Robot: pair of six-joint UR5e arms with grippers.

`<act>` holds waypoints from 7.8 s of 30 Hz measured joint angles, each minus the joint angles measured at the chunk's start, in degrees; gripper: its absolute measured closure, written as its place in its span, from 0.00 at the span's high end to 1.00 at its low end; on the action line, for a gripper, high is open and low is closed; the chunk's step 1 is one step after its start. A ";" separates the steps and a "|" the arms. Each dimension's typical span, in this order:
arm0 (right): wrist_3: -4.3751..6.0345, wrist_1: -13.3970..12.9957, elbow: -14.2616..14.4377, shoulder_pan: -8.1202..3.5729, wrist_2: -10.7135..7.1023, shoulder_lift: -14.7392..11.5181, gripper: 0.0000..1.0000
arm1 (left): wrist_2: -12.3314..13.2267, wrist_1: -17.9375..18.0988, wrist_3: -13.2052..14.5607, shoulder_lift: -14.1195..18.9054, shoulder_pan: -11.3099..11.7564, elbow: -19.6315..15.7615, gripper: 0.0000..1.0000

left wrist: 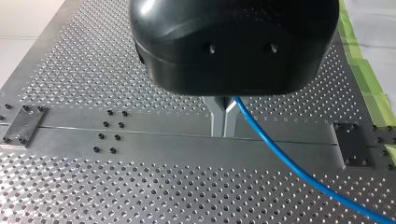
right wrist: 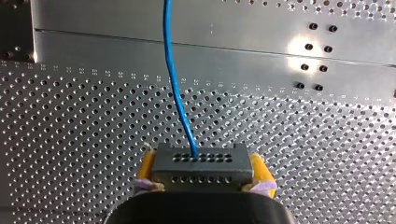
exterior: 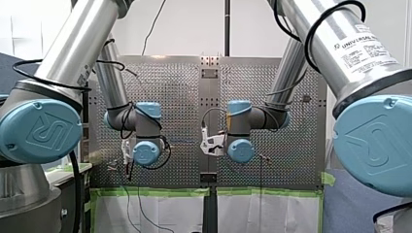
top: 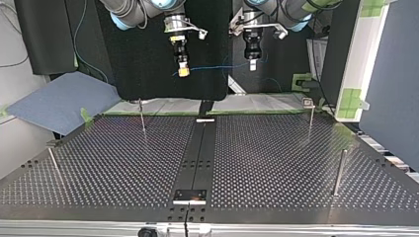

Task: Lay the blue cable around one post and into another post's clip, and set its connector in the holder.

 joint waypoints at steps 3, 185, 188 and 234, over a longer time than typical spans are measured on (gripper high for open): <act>0.00 0.00 0.00 0.00 0.00 0.00 0.00 | 0.00 0.00 0.00 0.00 0.00 0.00 0.00; 0.03 0.03 -0.03 0.04 0.01 0.00 0.00 | -0.01 0.00 0.08 -0.07 0.13 0.10 0.00; 0.12 0.32 -0.37 0.38 -0.10 0.69 0.00 | -0.01 0.00 0.26 -0.69 0.63 0.38 0.00; 0.18 0.53 -0.61 0.62 -0.18 6.51 0.00 | 0.00 0.00 0.35 -1.23 0.97 0.53 0.00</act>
